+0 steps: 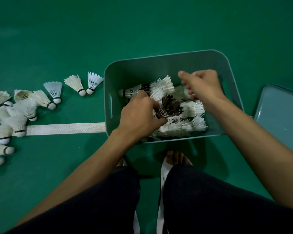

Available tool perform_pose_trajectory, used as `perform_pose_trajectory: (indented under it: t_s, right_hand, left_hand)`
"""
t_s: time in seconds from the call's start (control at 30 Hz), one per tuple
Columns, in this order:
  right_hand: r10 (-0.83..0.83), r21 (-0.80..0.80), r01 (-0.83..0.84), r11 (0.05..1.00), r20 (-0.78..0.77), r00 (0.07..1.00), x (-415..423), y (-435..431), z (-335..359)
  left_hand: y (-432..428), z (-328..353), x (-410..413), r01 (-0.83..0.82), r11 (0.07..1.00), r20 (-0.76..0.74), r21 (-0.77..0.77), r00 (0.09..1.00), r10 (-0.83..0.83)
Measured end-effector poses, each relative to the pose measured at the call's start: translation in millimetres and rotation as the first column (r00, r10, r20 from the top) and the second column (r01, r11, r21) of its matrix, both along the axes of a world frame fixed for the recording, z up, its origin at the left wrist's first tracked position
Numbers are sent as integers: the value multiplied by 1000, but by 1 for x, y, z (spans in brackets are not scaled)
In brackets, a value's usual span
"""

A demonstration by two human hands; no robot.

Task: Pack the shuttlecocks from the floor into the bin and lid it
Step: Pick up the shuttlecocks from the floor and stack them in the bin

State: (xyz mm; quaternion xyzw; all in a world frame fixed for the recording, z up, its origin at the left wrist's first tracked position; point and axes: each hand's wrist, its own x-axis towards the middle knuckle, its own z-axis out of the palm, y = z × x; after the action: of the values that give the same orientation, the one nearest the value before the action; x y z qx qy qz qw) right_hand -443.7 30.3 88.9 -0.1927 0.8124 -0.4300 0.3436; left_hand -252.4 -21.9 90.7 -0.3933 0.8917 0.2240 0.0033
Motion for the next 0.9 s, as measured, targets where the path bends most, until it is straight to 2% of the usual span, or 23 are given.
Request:
perform_pose_trajectory:
  t_s: [0.07, 0.1, 0.17, 0.23, 0.3, 0.37, 0.43, 0.5, 0.63, 0.73, 0.83, 0.9]
  right_hand:
    - [212, -97, -214, 972, -28, 977, 9, 23, 23]
    - [339, -92, -343, 935, -58, 939, 13, 32, 33]
    - [525, -8, -532, 847, -149, 838, 17, 40, 41]
    - [579, 82, -578, 812, -237, 780, 16, 39, 39]
    - [542, 153, -521, 840, -298, 786, 8, 38, 36]
    - [419, 214, -363, 907, -372, 828, -2, 35, 35]
    - [287, 221, -203, 954, -478, 830, -10, 27, 30]
    - [216, 218, -113, 969, -540, 813, -12, 14, 22]
    - [77, 181, 33, 983, -563, 823, -9, -9, 8]
    - [-31, 140, 109, 984, -466, 884, -7, -20, -3]
    - [-172, 160, 197, 967, -156, 973, -10, -29, -15]
    - [-215, 223, 205, 953, 22, 976, -11, -31, -21]
  left_hand:
    - [0, 0, -3, -34, 999, -21, -9, 999, 34]
    - [0, 0, -5, -46, 999, -30, -7, 998, 46]
    - [2, 1, -9, -65, 998, -53, -1, 996, 65]
    - [4, 3, -11, -67, 998, -71, -7, 995, 67]
    - [5, 5, -11, -70, 997, -65, 15, 995, 71]
    - [2, 6, -9, -82, 995, -24, 60, 996, 84]
    - [-3, 4, -5, -96, 991, 37, 95, 995, 93]
    - [-7, 1, -2, -97, 987, 99, 131, 992, 84]
    - [-11, -6, 2, -72, 975, 213, 209, 977, 27]
    - [-16, -13, 4, -86, 972, 215, 220, 976, 38]
    - [-23, -15, 5, -126, 970, 202, 210, 976, 83]
    - [-29, -17, 5, -151, 964, 176, 220, 978, 113]
